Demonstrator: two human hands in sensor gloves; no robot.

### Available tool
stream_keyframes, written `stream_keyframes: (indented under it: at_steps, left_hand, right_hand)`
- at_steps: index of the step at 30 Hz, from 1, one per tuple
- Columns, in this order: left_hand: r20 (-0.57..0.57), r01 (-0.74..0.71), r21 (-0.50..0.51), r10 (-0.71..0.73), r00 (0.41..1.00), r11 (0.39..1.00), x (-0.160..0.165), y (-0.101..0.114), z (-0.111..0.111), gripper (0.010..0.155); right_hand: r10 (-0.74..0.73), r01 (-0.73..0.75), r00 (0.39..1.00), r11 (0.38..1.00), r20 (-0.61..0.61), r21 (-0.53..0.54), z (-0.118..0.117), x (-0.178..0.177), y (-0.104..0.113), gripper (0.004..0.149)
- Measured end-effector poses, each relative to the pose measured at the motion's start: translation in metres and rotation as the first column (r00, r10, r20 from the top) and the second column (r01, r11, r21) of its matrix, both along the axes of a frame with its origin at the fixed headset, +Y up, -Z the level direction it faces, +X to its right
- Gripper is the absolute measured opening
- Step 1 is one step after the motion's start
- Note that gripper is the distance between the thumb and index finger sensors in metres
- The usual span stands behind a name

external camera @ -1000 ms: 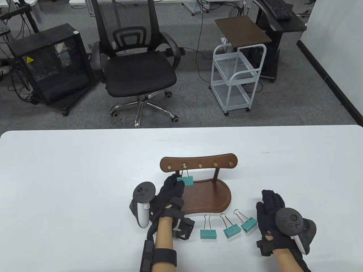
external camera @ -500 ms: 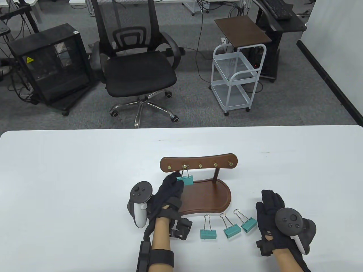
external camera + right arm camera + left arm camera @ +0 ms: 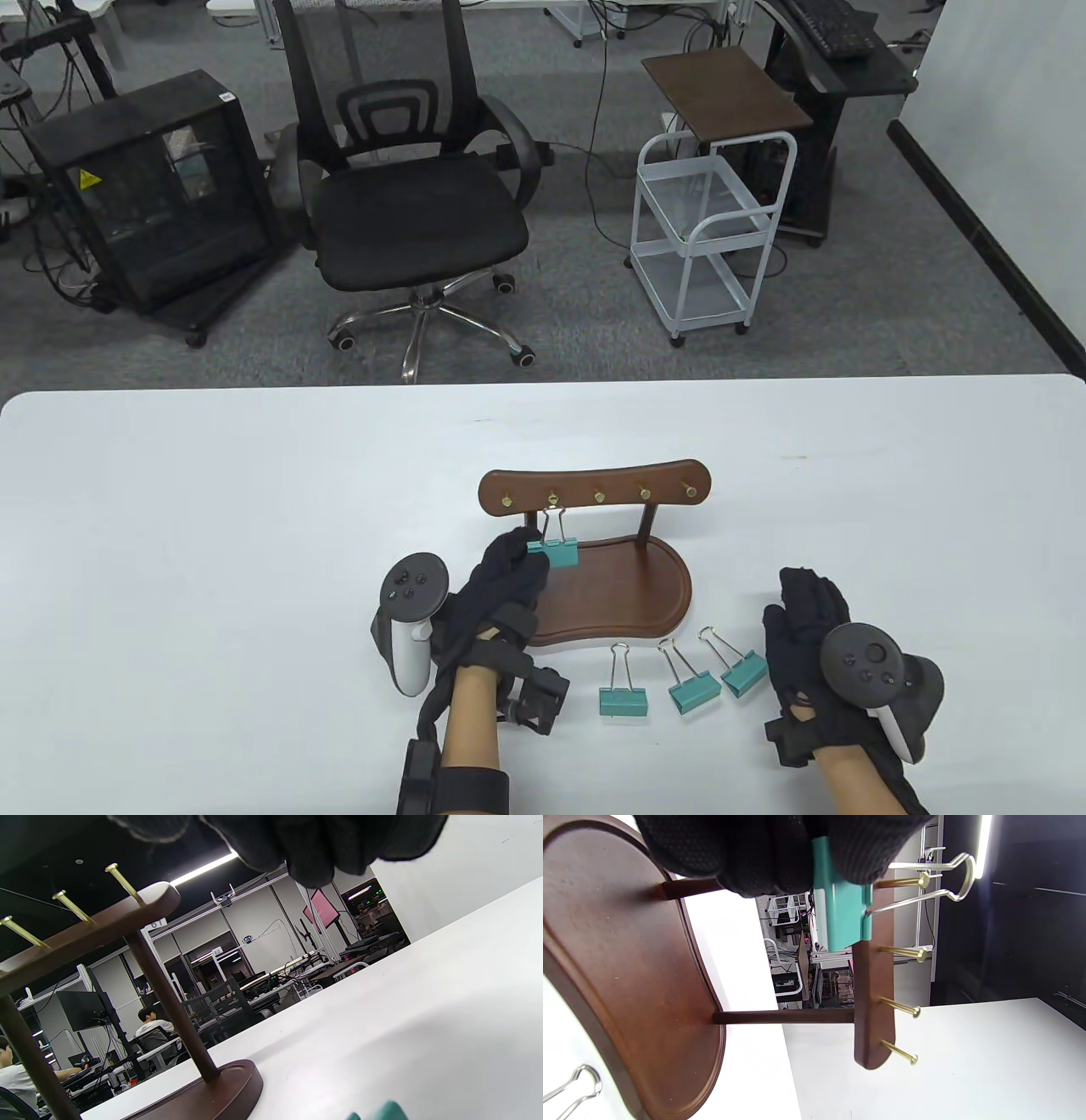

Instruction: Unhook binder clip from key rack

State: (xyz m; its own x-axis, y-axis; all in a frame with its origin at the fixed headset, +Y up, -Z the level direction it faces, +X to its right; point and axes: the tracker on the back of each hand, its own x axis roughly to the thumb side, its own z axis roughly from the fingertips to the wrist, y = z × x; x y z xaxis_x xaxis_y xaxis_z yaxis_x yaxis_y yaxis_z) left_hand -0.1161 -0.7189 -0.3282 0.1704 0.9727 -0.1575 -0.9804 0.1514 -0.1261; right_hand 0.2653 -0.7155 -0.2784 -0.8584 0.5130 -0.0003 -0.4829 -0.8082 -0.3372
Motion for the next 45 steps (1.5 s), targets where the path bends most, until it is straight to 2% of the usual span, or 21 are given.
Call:
stream_keyframes:
  at_steps: [7,15,24,32,36,39,45]
  left_hand:
    - [0.036,0.022,0.054,-0.024,0.999,0.998,0.002,0.008,0.02,0.055]
    - [0.05,0.03,0.065,-0.033,0.998,0.997,0.006,-0.001,0.043,0.055]
    - [-0.04,0.037,0.077,-0.034,0.999,0.996,-0.007,-0.01,0.056,0.054]
    - [-0.163,0.252,0.045,-0.242,0.957,0.967,-0.015,-0.007,0.062,0.05]
    - [-0.133,0.453,-0.022,-0.452,0.882,0.891,-0.009,-0.005,0.062,0.049]
    - [-0.076,0.606,-0.062,-0.609,0.789,0.793,0.0,-0.004,0.061,0.049]
    - [0.009,0.734,-0.118,-0.738,0.674,0.669,0.014,-0.007,0.058,0.048]
  right_hand:
    - [-0.009,0.009,1.0,1.0,-0.012,0.006,0.0,-0.003,0.0,0.059]
    - [0.003,-0.003,1.0,1.0,-0.016,0.001,0.001,-0.005,-0.001,0.059]
    - [0.016,-0.016,1.0,1.0,-0.018,-0.005,0.002,-0.006,-0.002,0.059]
    - [0.019,-0.019,1.0,1.0,-0.016,-0.009,0.002,-0.007,-0.002,0.059]
    - [0.017,-0.017,1.0,1.0,-0.015,-0.011,0.002,-0.007,-0.002,0.059]
    - [0.014,-0.014,1.0,1.0,-0.015,-0.011,0.002,-0.007,-0.002,0.059]
    - [0.005,-0.005,1.0,1.0,-0.015,-0.009,0.002,-0.007,-0.002,0.059]
